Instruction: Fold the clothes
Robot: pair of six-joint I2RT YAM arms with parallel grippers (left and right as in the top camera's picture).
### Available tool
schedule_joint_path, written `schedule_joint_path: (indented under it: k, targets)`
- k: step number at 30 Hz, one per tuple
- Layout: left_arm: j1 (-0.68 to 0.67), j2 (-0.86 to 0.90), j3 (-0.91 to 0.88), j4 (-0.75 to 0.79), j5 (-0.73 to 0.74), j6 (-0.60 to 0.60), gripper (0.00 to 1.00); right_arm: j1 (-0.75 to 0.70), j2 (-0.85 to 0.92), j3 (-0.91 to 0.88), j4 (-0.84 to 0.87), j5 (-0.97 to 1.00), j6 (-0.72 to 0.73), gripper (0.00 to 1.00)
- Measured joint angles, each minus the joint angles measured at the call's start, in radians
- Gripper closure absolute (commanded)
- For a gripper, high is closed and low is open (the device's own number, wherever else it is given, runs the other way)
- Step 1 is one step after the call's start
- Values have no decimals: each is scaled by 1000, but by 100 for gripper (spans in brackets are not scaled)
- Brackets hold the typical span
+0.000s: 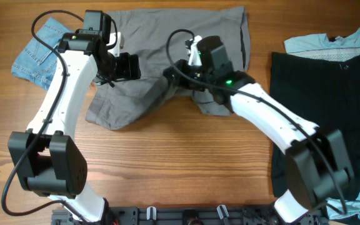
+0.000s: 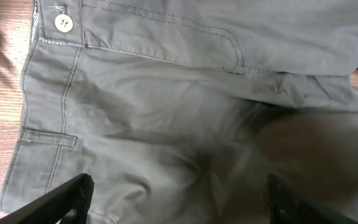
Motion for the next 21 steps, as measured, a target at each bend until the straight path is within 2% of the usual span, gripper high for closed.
schedule_joint_path:
  k: [2,4,5,6,7,11,18,19,21]
  targets:
    - [0,0,0,-5,0,0,13,18,58,0,58,34,-1,80]
    - [0,0,0,-5,0,0,13,20,101,0,97,71,-1,56]
    - [0,0,0,-5,0,0,13,20,125,0,98,93,-3,35]
    - [0,0,0,-7,0,0,13,20,143,0,98,114,-3,24]
    - [0,0,0,-9,0,0,13,20,176,0,96,144,-1,19]
    - [0,0,0,-19,0,0,13,3,257,1,71,155,-26,20]
    - [0,0,0,-19,0,0,13,-92,204,3,-10,-69,-168,12]
    - [0,0,0,-19,0,0,13,-114,161,2,-53,-110,-182,14]
    - [0,0,0,-19,0,0,12,-146,81,6,-116,-161,-197,25]
